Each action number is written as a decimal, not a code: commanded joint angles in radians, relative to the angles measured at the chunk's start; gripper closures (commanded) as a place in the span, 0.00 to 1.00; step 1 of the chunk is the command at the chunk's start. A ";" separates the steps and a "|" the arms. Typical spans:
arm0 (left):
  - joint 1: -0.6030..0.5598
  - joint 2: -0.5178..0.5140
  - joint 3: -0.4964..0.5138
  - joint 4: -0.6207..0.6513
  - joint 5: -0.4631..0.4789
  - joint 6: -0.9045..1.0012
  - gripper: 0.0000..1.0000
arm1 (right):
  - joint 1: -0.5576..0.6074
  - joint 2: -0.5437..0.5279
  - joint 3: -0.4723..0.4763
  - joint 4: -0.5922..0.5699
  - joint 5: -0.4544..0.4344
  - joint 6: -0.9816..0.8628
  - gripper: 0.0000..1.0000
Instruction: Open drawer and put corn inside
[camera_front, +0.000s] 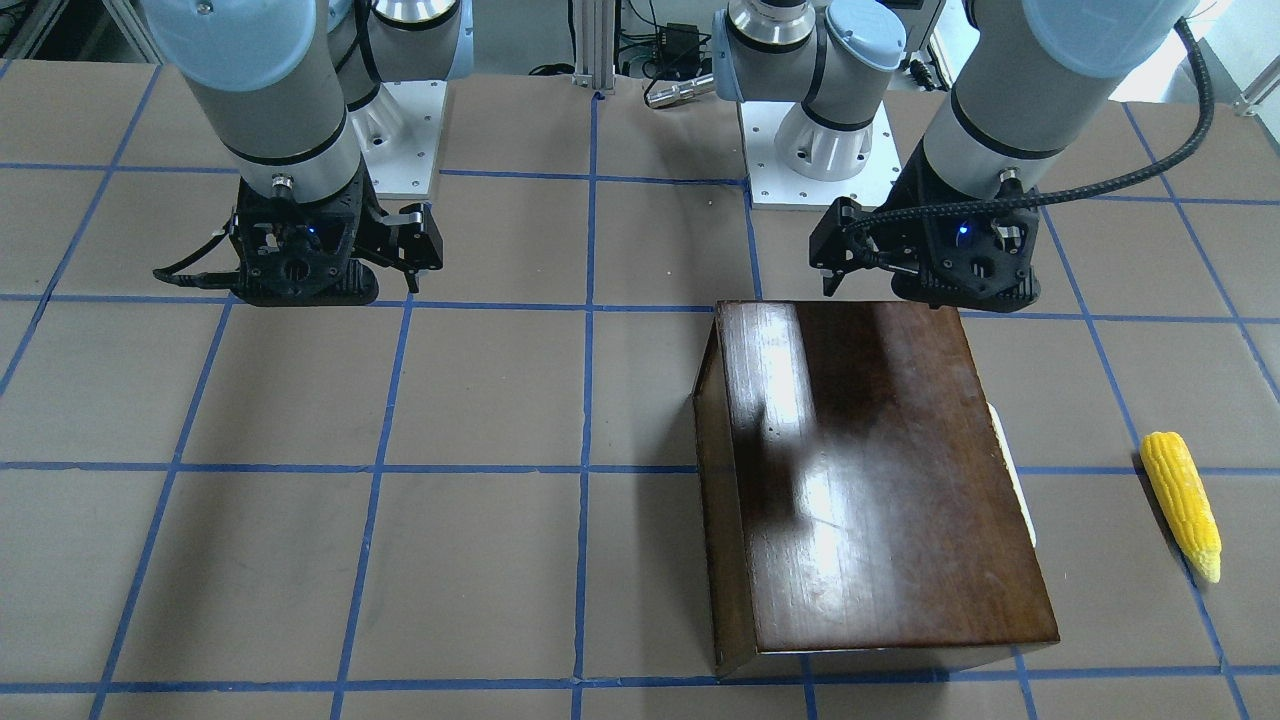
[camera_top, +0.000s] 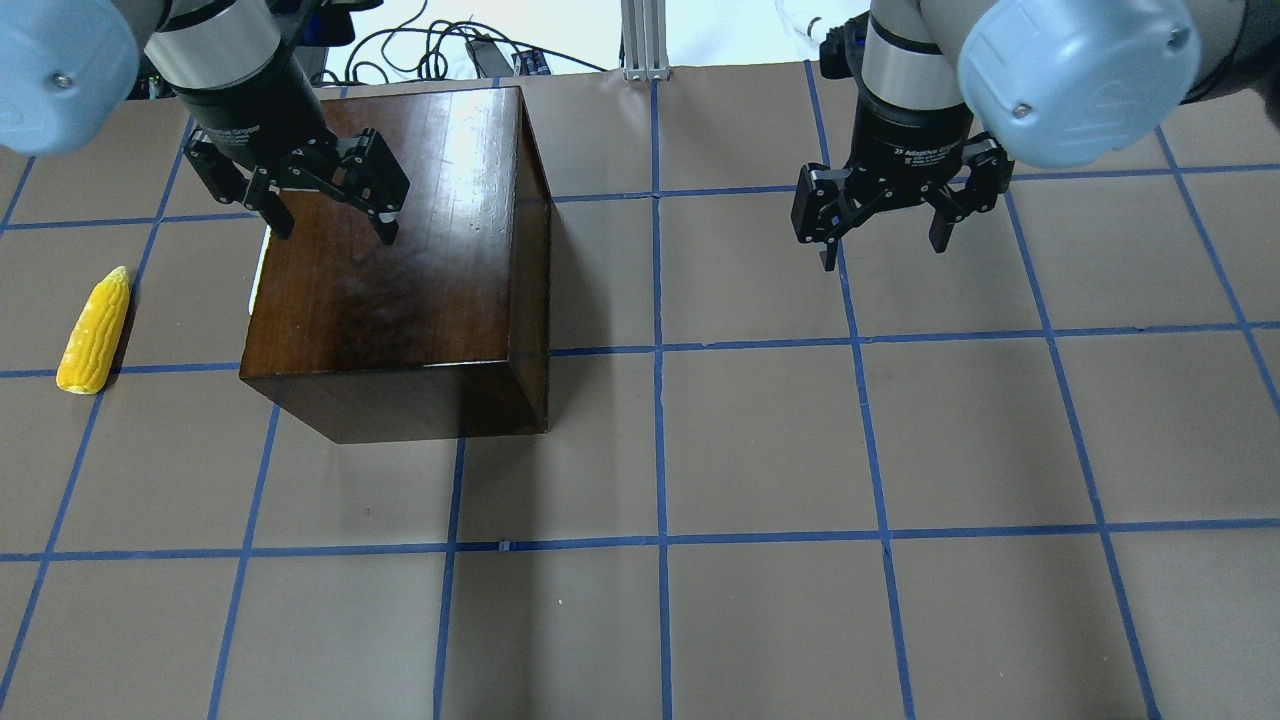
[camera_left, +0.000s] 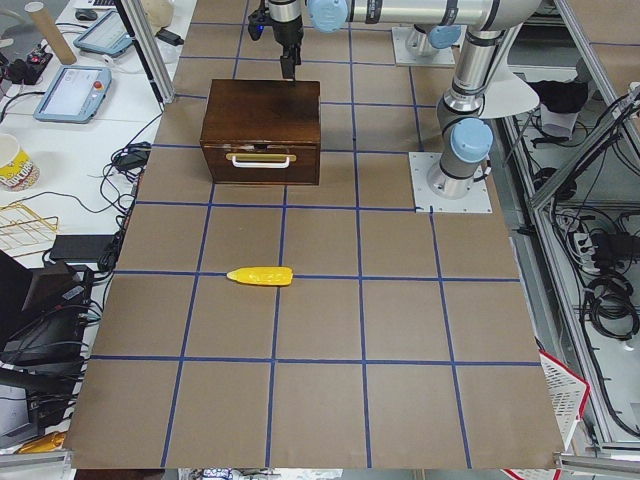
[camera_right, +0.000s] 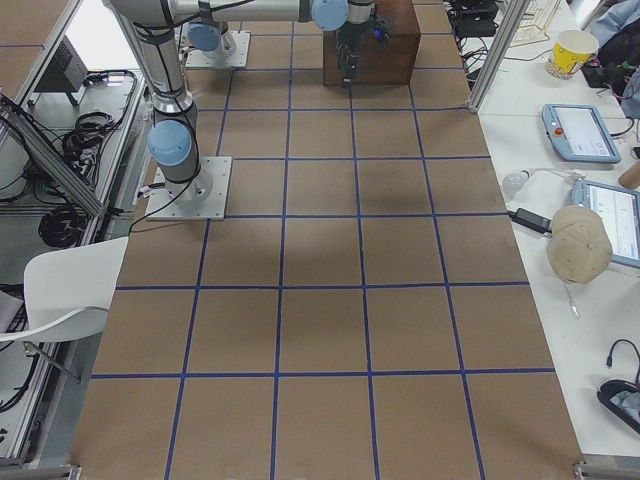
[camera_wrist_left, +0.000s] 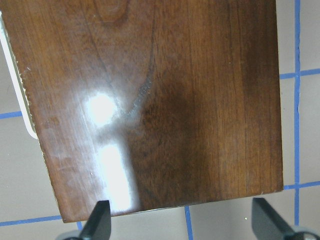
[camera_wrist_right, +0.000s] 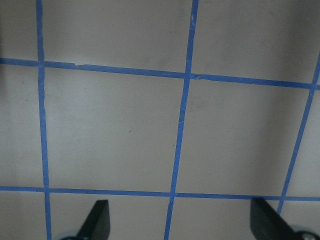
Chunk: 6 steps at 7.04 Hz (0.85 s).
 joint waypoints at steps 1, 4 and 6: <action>0.002 -0.001 0.000 0.000 -0.001 0.000 0.00 | 0.000 0.000 0.000 0.000 0.002 0.000 0.00; 0.005 -0.001 0.003 0.002 -0.001 0.011 0.00 | 0.000 0.000 0.000 0.000 0.000 0.000 0.00; 0.005 0.001 0.005 0.002 0.007 0.005 0.00 | 0.000 0.000 0.000 0.000 0.000 0.001 0.00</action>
